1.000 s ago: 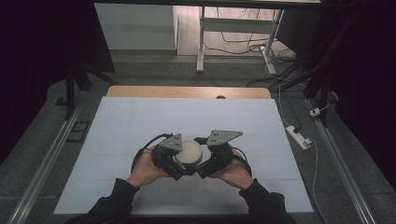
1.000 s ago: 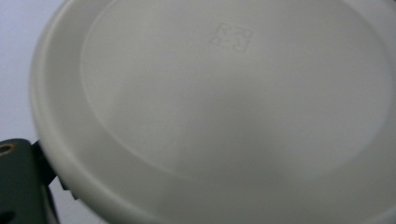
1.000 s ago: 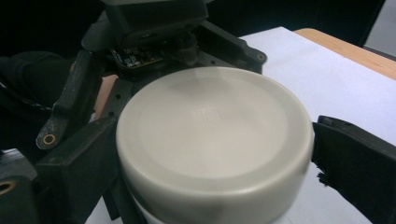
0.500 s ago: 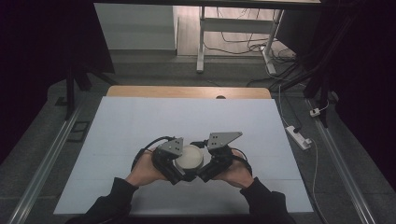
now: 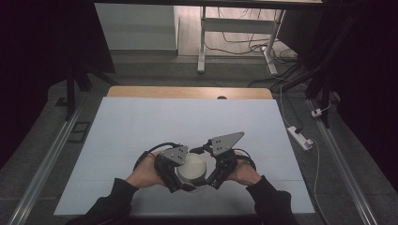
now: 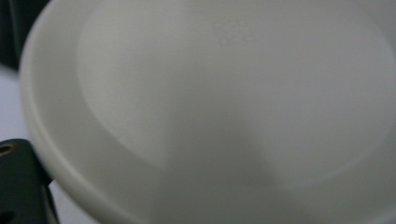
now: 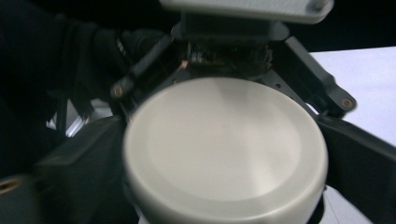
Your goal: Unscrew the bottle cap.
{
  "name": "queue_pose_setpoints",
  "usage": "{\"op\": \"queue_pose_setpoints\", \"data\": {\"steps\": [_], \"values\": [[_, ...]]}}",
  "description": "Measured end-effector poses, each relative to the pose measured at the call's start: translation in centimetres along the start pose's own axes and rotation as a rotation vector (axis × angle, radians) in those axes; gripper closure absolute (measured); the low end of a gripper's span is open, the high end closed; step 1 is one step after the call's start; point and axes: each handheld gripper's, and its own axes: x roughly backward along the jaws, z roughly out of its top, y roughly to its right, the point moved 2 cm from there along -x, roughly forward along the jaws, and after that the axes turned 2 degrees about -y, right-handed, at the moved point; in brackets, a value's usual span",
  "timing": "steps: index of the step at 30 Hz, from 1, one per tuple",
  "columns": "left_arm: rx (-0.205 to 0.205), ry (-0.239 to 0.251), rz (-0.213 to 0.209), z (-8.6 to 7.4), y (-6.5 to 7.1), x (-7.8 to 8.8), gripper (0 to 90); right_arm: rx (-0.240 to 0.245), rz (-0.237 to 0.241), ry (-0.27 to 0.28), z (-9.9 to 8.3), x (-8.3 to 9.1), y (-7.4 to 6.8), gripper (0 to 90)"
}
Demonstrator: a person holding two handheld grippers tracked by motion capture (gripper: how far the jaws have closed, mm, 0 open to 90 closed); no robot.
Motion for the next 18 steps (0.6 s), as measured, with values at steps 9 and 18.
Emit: {"op": "queue_pose_setpoints", "data": {"steps": [9,18], "values": [[0.151,0.009,0.169,-0.4,-1.3,0.6,6.9,-0.099,-0.29,0.002,0.9,0.5,0.2,0.0],[0.16,-0.005,0.193,0.1,-1.0,0.5,6.8,-0.089,-0.397,-0.012,0.9,-0.6,-0.2,5.4]]}}
